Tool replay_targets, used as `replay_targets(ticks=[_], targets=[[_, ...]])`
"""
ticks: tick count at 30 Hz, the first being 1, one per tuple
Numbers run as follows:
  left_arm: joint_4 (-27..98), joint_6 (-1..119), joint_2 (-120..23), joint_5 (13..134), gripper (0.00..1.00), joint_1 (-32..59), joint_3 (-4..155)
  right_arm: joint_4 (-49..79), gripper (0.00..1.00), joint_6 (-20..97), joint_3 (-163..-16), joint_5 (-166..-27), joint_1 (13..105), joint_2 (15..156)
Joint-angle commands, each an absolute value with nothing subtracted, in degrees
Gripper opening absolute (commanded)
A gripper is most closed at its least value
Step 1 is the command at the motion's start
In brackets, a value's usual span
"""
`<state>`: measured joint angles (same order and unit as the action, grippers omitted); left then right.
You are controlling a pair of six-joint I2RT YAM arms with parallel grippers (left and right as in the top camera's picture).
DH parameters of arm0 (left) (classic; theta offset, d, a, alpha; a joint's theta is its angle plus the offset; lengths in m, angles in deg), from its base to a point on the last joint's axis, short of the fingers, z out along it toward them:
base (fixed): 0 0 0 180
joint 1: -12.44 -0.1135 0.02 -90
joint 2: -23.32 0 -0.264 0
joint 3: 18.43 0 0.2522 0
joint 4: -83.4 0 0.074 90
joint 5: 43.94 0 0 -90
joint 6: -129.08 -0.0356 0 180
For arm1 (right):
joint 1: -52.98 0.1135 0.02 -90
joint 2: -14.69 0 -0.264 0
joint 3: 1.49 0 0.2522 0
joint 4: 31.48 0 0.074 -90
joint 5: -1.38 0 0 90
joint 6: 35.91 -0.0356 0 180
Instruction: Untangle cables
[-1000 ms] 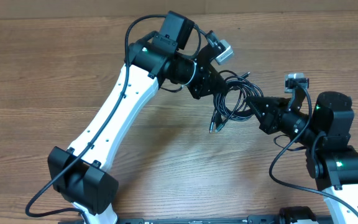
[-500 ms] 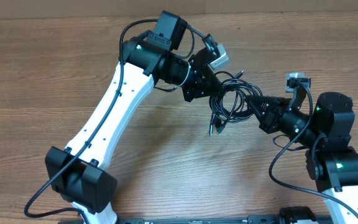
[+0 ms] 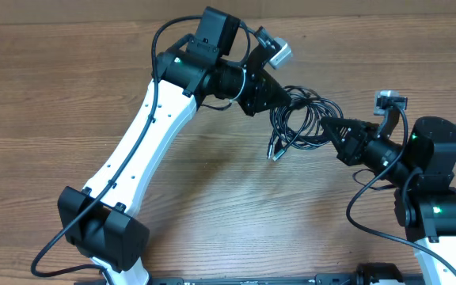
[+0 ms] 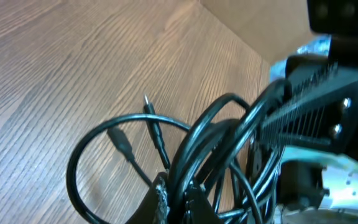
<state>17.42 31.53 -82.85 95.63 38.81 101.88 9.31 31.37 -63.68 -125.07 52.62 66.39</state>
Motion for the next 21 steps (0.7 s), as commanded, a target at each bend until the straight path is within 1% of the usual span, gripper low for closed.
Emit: replay_targets(ticks=[1, 6, 14, 16, 17, 18, 19, 20, 21], targets=[[20.5, 37.2, -80.8, 93.8, 0.04, 35.0, 103.2, 11.1, 0.04, 31.5, -64.8, -122.8, 51.2, 65.4], [23.9, 38.2, -80.8, 97.6, 0.04, 34.9, 103.2, 12.5, 0.04, 31.6, -64.7, -122.8, 51.2, 65.4], [34.2, 47.9, -80.8, 97.6, 0.04, 34.9, 103.2, 16.9, 0.04, 32.1, -64.7, -122.8, 51.2, 65.4], [35.9, 48.4, -80.8, 97.9, 0.04, 35.0, 103.2, 17.2, 0.04, 33.2, -64.7, -122.8, 51.2, 65.4], [36.1, 47.9, -80.8, 98.2, 0.04, 35.0, 103.2, 17.2, 0.09, 33.8, -64.7, -122.8, 51.2, 65.4], [35.8, 47.1, -80.8, 98.2, 0.04, 35.0, 103.2, 17.1, 0.24, 34.7, -64.7, -122.8, 51.2, 65.4], [35.2, 46.0, -80.8, 98.2, 0.04, 35.0, 103.2, 17.0, 0.41, 35.1, -64.8, -122.8, 51.2, 65.4], [34.4, 44.5, -80.8, 98.2, 0.04, 35.0, 103.2, 16.8, 0.53, 35.5, -64.8, -122.8, 51.2, 65.4], [33.4, 42.9, -80.8, 98.2, 0.04, 35.0, 103.2, 16.5, 0.58, 36.3, -64.8, -122.8, 51.2, 65.4]])
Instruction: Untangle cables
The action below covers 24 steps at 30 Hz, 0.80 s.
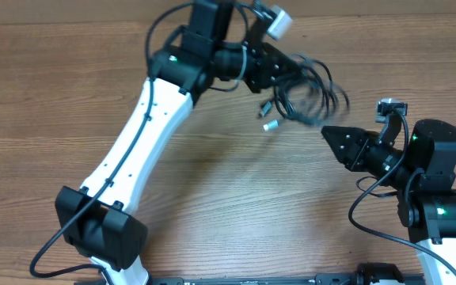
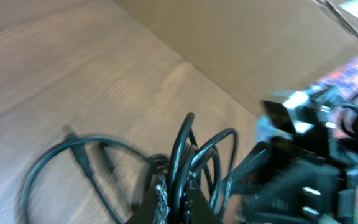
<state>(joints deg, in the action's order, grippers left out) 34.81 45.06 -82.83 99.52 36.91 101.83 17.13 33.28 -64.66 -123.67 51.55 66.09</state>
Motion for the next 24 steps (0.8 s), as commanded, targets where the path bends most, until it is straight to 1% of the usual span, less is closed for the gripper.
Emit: replay_targets(ticks=[1, 7, 12, 19, 22, 24], targets=[[32.3, 41.7, -80.8, 98.1, 0.04, 35.0, 103.2, 16.2, 0.61, 37.3, -64.8, -122.8, 51.2, 65.4], [27.3, 38.3, -80.8, 96.1, 0.04, 35.1, 103.2, 12.4, 0.70, 39.7, -64.8, -122.9, 51.2, 65.4], [23.7, 34.1, -80.8, 96.1, 0.04, 36.8, 103.2, 7.9, 0.70, 47.8, -64.8, -127.6, 51.4, 65.4], [22.3, 29.9, -80.8, 96.1, 0.04, 40.3, 103.2, 7.6, 0.70, 59.1, -64.8, -127.9, 51.4, 65.4], [22.3, 29.1, -80.8, 96.4, 0.04, 41.5, 103.2, 8.5, 0.69, 63.5, -64.7, -127.4, 51.4, 65.5], [22.4, 28.5, -80.8, 96.9, 0.04, 42.1, 103.2, 9.4, 0.64, 64.9, -64.7, -125.9, 51.4, 65.5]])
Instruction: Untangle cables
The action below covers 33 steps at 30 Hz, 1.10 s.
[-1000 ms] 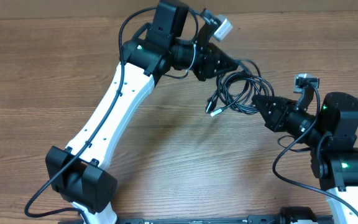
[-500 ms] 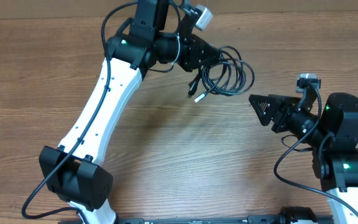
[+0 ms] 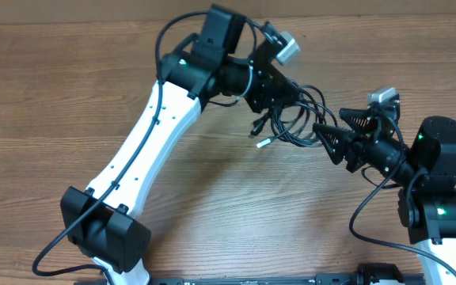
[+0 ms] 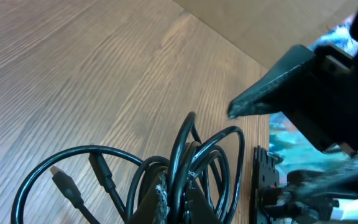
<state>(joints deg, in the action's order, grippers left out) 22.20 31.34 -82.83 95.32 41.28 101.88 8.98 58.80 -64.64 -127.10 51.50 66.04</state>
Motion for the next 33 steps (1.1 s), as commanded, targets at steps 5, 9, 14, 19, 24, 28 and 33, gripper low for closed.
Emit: replay_targets(ticks=[5, 9, 14, 19, 24, 28, 33], targets=[[23.5, 28.6, -80.8, 99.7, 0.04, 42.1, 103.2, 11.8, 0.48, 65.1, -64.7, -124.1, 51.4, 65.8], [25.0, 29.3, -80.8, 101.6, 0.04, 42.2, 103.2, 12.8, 0.47, 65.1, -64.7, -125.2, 51.4, 66.8], [26.1, 31.5, -80.8, 102.0, 0.04, 42.2, 103.2, 13.1, 0.39, 65.1, -64.7, -126.9, 51.4, 67.9], [27.0, 31.5, -80.8, 104.8, 0.04, 42.2, 103.2, 13.7, 0.10, 64.8, -64.7, -126.9, 51.4, 68.7], [26.8, 32.6, -80.8, 101.0, 0.04, 42.1, 103.2, 13.6, 0.04, 62.7, -64.8, -127.3, 51.3, 68.0], [26.8, 39.9, -80.8, 89.9, 0.04, 41.9, 103.2, 13.6, 0.04, 59.3, -64.8, -125.1, 51.2, 65.3], [25.5, 49.9, -80.8, 76.3, 0.04, 41.0, 103.2, 13.6, 0.04, 53.4, -64.8, -114.6, 51.2, 60.7]])
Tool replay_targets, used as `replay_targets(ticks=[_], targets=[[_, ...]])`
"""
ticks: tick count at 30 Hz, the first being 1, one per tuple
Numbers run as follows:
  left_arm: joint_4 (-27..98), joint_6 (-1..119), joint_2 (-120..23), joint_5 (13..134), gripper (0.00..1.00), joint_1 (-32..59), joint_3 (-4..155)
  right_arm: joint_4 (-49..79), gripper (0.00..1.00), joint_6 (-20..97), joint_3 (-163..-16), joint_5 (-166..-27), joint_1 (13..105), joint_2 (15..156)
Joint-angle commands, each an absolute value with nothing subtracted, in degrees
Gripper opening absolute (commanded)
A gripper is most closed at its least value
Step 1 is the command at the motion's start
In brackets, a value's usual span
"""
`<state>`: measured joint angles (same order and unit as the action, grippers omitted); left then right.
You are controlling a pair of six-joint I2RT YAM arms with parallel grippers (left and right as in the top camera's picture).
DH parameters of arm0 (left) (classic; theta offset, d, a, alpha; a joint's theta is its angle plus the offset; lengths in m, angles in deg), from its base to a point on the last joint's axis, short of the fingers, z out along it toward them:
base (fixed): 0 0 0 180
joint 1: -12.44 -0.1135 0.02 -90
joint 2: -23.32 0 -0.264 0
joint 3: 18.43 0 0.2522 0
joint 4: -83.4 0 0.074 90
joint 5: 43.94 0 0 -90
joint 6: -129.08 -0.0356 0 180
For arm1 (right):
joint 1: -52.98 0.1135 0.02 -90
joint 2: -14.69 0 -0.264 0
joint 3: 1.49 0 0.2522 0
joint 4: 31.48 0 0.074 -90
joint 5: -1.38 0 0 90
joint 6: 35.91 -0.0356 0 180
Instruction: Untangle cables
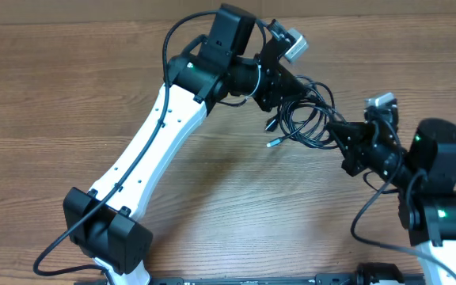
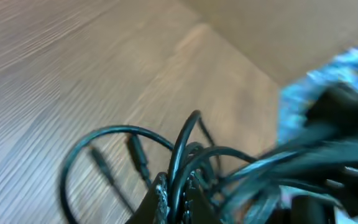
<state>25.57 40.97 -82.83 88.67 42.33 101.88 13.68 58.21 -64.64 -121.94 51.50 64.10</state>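
Note:
A tangle of black cables hangs in loops from my left gripper, which is shut on several strands. In the left wrist view the fingers pinch the strands of the black cables just above the wooden table, and my left gripper is at the bottom edge. A loose plug end dangles at the tangle's lower left. My right gripper points left, with its tips at the tangle's right side. How its jaws stand is blurred.
The wooden table stretches wide to the left and front. A cardboard wall stands along the far edge. The right arm's body fills the right front corner.
The right gripper stood open with spread fingers just right of the tangle; now its tips are narrower and at the loops. My left gripper and the tangle have shifted slightly right.
First my left gripper held the tangle low, with the right gripper's tip at its right edge. Then the tangle was up toward the far edge, away from the right gripper. Then it was back near the right gripper, which stood open and now meets the loops.

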Motion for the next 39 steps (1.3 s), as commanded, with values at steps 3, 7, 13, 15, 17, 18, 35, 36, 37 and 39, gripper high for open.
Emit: replay_targets(ticks=[3, 7, 13, 15, 17, 18, 35, 36, 37, 39], targets=[[24.0, 55.8, -80.8, 71.2, 0.04, 40.1, 103.2, 13.6, 0.04, 49.4, -64.8, -108.2, 51.2, 57.6], [22.6, 59.4, -80.8, 69.6, 0.04, 38.9, 103.2, 13.6, 0.04, 46.1, -64.8, -104.0, 51.2, 55.6], [20.0, 61.2, -80.8, 69.4, 0.04, 37.4, 103.2, 13.9, 0.04, 39.9, -64.8, -99.3, 51.2, 55.3], [19.1, 62.9, -80.8, 69.5, 0.04, 36.8, 103.2, 14.0, 0.04, 37.4, -64.8, -97.6, 51.2, 55.3], [18.4, 64.8, -80.8, 69.4, 0.04, 36.2, 103.2, 14.4, 0.04, 35.7, -64.8, -96.2, 51.2, 55.3], [18.2, 65.8, -80.8, 69.4, 0.04, 35.9, 103.2, 14.7, 0.04, 34.7, -64.8, -95.2, 51.2, 55.3], [23.0, 38.5, -80.8, 95.3, 0.04, 34.6, 103.2, 13.6, 0.89, 40.5, -64.8, -105.3, 51.2, 55.3], [23.0, 38.1, -80.8, 96.0, 0.04, 34.6, 103.2, 13.2, 0.90, 41.8, -64.8, -106.1, 51.2, 55.3], [23.0, 37.2, -80.8, 97.4, 0.04, 34.6, 103.2, 12.9, 0.90, 43.3, -64.8, -106.9, 51.3, 55.3], [23.0, 35.8, -80.8, 100.2, 0.04, 34.9, 103.2, 12.5, 0.90, 46.7, -64.8, -108.8, 51.3, 55.3]])
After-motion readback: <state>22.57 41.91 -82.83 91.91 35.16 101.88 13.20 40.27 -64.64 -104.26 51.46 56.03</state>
